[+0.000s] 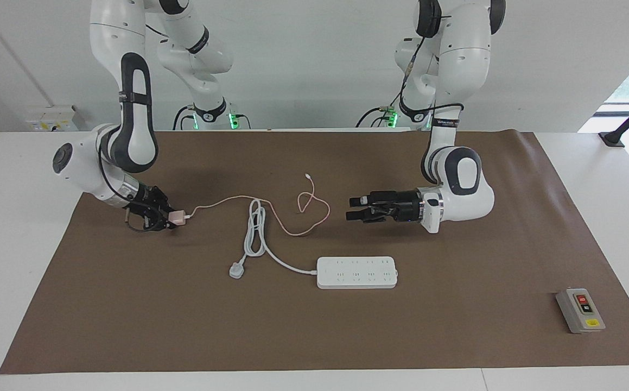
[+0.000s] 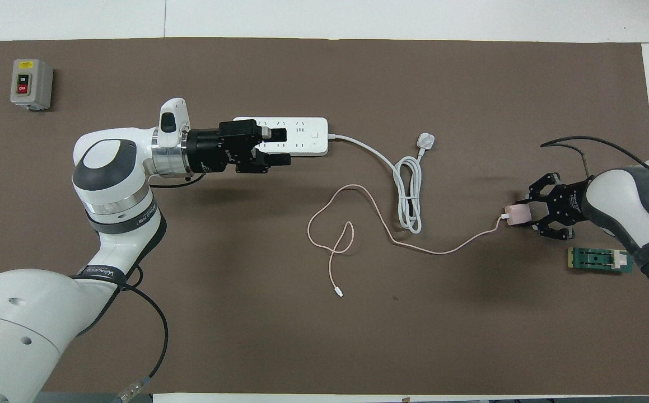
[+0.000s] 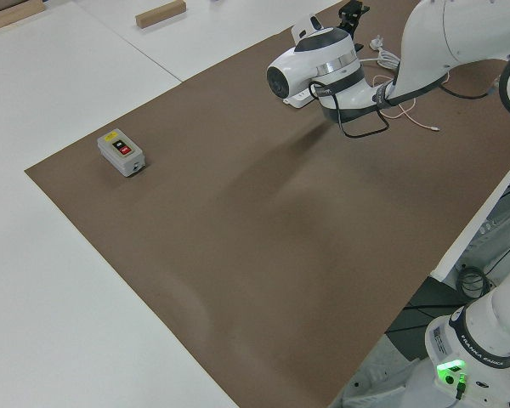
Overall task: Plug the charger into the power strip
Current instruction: 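Grasp the power strip with the left gripper while the right gripper reaches the charger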
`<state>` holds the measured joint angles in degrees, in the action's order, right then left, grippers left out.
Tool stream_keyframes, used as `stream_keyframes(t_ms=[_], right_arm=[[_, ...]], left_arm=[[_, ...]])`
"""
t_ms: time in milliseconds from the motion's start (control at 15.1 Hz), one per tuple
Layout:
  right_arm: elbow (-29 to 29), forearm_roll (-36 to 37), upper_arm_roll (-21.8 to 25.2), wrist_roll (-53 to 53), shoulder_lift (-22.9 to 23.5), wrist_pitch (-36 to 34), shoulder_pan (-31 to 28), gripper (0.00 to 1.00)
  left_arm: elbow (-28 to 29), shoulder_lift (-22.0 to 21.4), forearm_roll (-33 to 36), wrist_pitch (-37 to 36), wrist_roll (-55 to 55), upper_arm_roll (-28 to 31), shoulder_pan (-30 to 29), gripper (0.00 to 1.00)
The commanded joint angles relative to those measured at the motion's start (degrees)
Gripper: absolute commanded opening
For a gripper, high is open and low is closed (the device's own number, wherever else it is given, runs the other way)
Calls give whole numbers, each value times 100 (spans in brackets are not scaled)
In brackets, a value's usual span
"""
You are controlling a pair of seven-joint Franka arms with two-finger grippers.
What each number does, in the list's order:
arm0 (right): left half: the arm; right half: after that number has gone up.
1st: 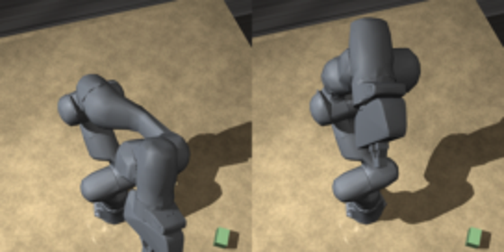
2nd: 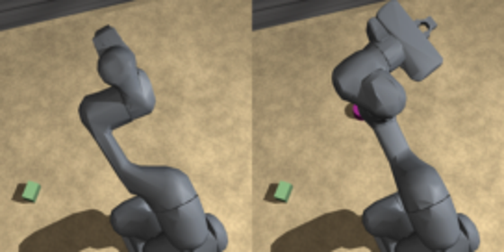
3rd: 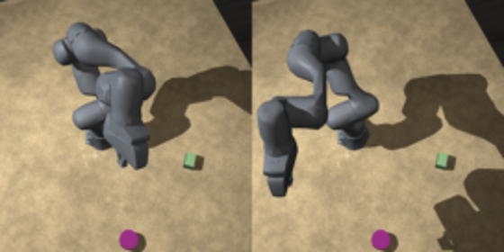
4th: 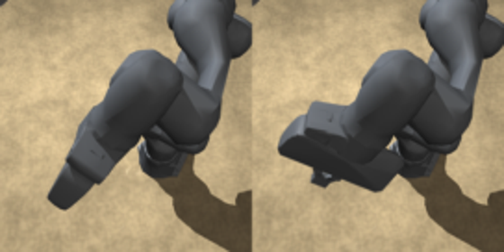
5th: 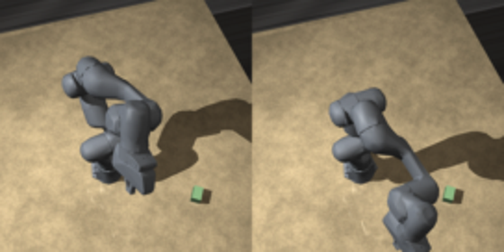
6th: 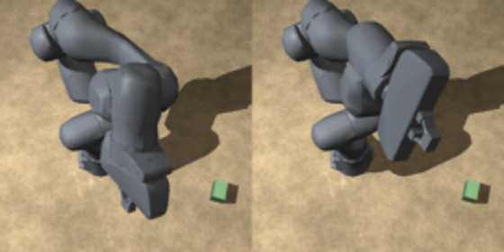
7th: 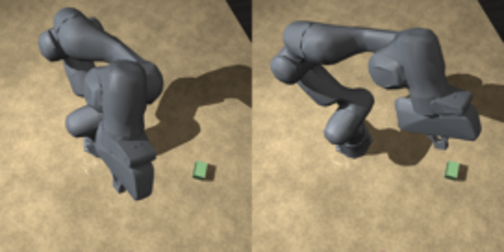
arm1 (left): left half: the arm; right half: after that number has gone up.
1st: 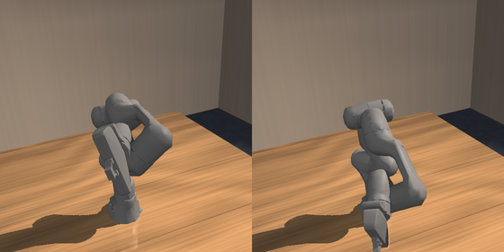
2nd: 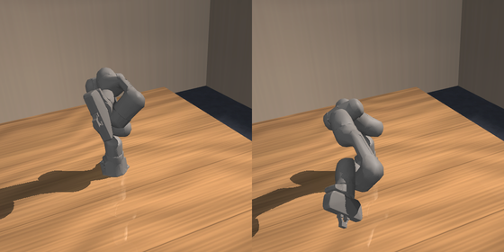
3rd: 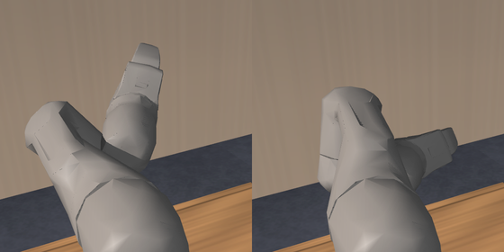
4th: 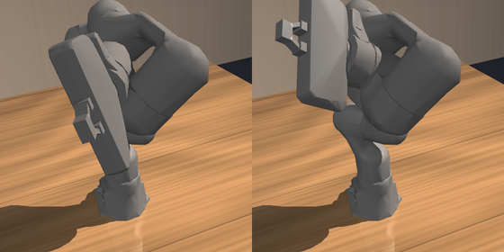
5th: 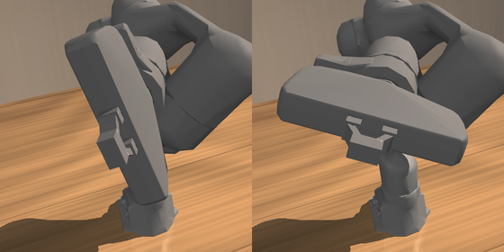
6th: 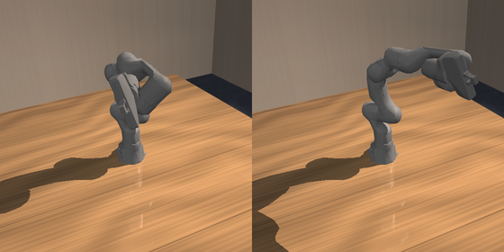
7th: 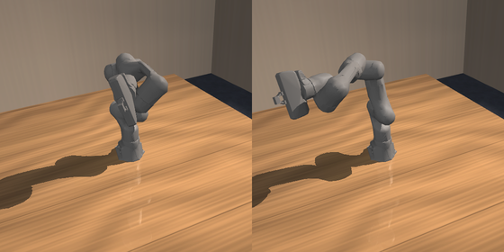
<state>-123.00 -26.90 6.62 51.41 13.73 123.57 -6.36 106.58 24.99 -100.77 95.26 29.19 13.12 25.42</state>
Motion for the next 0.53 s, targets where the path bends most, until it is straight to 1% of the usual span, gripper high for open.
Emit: stream_keyframes(t_ms=[0,133,332,465], right_arm=[[266,-157,-38,280,-37,-227,81,0],[583,-157,-38,807,-133,-622,275,0],[1005,-166,-81,1291,-370,-1114,459,0],[1260,-166,-99,2045,-406,-1230,845,0]], left_arm=[[213,-12,-250,63,122,129,139,100],[284,-12,-285,63,227,129,183,100],[425,-12,-478,72,316,146,288,100],[434,-12,-488,98,351,147,297,100]])
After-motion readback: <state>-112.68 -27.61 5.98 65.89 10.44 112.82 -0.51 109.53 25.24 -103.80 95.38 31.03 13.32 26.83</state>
